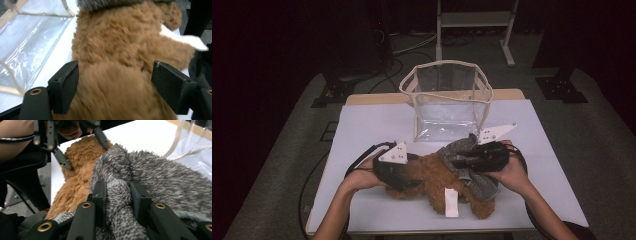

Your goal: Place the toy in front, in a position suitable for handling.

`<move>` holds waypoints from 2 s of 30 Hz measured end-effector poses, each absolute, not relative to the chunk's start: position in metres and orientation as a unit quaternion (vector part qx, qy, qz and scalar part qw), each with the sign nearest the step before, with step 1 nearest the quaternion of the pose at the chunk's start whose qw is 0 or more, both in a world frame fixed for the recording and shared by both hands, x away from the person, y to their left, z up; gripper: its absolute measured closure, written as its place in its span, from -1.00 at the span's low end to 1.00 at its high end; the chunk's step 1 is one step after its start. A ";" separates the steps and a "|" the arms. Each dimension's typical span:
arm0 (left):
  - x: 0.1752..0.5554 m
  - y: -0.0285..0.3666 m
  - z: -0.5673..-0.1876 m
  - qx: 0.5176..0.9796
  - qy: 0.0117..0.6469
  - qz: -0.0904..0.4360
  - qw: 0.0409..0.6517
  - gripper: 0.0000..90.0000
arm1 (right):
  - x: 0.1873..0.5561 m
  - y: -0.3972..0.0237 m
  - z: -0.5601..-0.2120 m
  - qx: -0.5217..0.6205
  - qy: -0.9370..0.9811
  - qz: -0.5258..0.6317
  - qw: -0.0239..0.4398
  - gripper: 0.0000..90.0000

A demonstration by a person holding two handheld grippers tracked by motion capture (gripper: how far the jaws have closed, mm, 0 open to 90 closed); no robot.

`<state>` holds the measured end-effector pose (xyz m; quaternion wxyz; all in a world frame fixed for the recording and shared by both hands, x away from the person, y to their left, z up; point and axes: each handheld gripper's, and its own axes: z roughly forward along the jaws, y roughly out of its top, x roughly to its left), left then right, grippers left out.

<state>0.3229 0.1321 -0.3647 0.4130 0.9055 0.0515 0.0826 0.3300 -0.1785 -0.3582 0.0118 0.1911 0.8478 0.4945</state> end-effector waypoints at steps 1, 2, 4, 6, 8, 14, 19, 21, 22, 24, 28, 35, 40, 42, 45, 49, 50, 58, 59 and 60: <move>0.324 0.129 -0.364 0.907 0.049 0.082 0.410 -0.56 | 0.329 -0.179 -0.359 0.191 0.847 0.497 0.009 0.52; 0.326 0.126 -0.365 0.908 0.050 0.077 0.408 -0.57 | 0.328 -0.179 -0.360 0.188 0.846 0.498 0.005 0.52; 0.329 0.120 -0.366 0.913 0.048 0.074 0.399 -0.60 | 0.324 -0.178 -0.361 0.184 0.847 0.498 0.003 0.52; 0.331 0.114 -0.367 0.917 0.047 0.069 0.391 -0.64 | 0.322 -0.178 -0.362 0.181 0.848 0.498 0.002 0.52; 0.333 0.109 -0.368 0.920 0.043 0.067 0.383 -0.67 | 0.319 -0.178 -0.363 0.176 0.849 0.497 0.002 0.52; 0.336 0.099 -0.369 0.931 0.035 0.057 0.358 -0.77 | 0.313 -0.177 -0.365 0.169 0.852 0.495 -0.001 0.52; 0.336 0.097 -0.376 0.942 0.031 0.041 0.333 -0.83 | 0.311 -0.176 -0.365 0.163 0.855 0.493 -0.002 0.52; 0.335 0.094 -0.379 0.945 0.037 0.029 0.325 -0.84 | 0.311 -0.176 -0.366 0.160 0.856 0.492 -0.004 0.52; 0.335 0.093 -0.381 0.946 0.038 0.022 0.321 -0.83 | 0.310 -0.175 -0.366 0.159 0.856 0.491 -0.005 0.52; 0.333 0.089 -0.384 0.948 0.037 0.021 0.315 -0.83 | 0.310 -0.175 -0.366 0.159 0.857 0.489 -0.006 0.51; 0.327 0.084 -0.381 0.948 0.026 0.064 0.311 -0.43 | 0.310 -0.178 -0.365 0.161 0.859 0.486 -0.005 0.51; 0.321 0.076 -0.378 0.927 0.023 0.137 0.350 -0.12 | 0.316 -0.189 -0.353 0.175 0.861 0.478 0.021 0.51; 0.329 0.064 -0.375 0.917 0.016 0.169 0.361 -0.07 | 0.326 -0.197 -0.344 0.190 0.861 0.471 0.031 0.51; 0.334 0.057 -0.374 0.916 0.012 0.178 0.359 -0.06 | 0.330 -0.201 -0.343 0.194 0.860 0.470 0.031 0.52; 0.340 0.047 -0.374 0.915 0.009 0.184 0.358 -0.06 | 0.335 -0.205 -0.341 0.200 0.860 0.468 0.031 0.52; 0.338 0.046 -0.373 0.916 0.001 0.175 0.362 -0.08 | 0.341 -0.212 -0.337 0.208 0.856 0.473 0.028 0.52; 0.334 0.049 -0.373 0.916 -0.006 0.165 0.365 -0.10 | 0.343 -0.215 -0.334 0.210 0.853 0.477 0.033 0.52; 0.324 0.064 -0.369 0.915 0.005 0.133 0.380 -0.37 | 0.350 -0.211 -0.345 0.217 0.852 0.476 0.017 0.53; 0.323 0.068 -0.368 0.916 0.009 0.126 0.381 -0.40 | 0.346 -0.209 -0.349 0.213 0.853 0.476 0.013 0.53; 0.322 0.070 -0.367 0.917 0.011 0.121 0.381 -0.50 | 0.340 -0.207 -0.352 0.210 0.855 0.475 0.013 0.53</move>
